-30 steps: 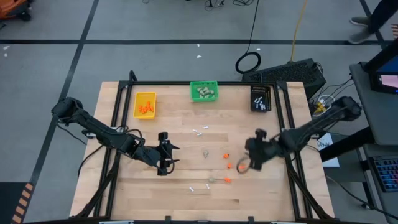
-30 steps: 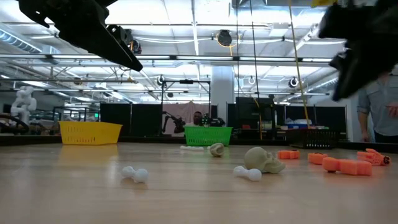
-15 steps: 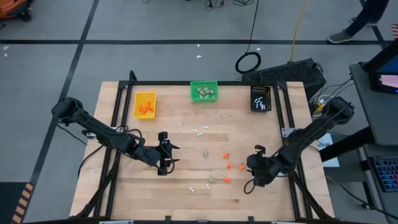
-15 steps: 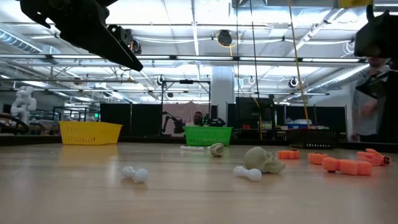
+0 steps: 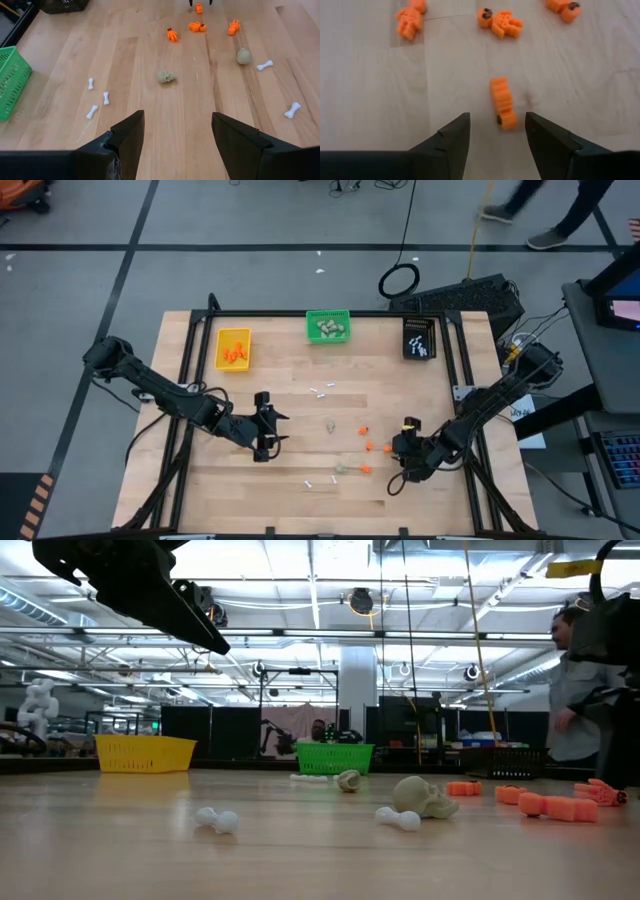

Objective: Sort Halloween decoration
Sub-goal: Put the orange skeleton toy into the yellow bin

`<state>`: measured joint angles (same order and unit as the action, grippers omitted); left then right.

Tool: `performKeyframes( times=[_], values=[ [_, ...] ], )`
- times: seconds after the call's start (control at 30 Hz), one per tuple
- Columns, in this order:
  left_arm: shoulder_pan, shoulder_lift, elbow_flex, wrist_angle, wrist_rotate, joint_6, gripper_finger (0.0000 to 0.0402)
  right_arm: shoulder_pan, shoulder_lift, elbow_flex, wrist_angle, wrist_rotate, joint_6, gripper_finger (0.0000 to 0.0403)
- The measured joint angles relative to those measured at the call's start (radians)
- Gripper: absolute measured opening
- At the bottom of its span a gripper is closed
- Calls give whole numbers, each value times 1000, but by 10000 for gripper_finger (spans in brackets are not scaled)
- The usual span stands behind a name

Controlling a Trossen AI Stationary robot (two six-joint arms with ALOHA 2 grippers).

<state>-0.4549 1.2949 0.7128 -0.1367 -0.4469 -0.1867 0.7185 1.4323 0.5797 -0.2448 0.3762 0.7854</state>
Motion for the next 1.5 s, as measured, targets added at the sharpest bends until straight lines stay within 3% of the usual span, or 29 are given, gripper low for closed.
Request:
performKeyframes(
  times=[0.3, 0.67, 0.97, 1.1, 1.5],
  values=[
    [0, 0, 0, 0, 0, 0, 231, 0, 46, 3, 9, 20, 18, 130],
    [0, 0, 0, 0, 0, 1, 231, 0, 47, 3, 11, 20, -11, 13],
    [1, 0, 0, 0, 0, 2, 231, -1, 35, 20, 5, 21, -23, 17],
    [2, 0, 0, 1, 0, 3, 231, -1, 10, 64, 1, 69, -73, 12],
    [2, 0, 0, 2, -1, 9, 231, -38, -131, 162, 34, 203, -378, 10]
  ],
)
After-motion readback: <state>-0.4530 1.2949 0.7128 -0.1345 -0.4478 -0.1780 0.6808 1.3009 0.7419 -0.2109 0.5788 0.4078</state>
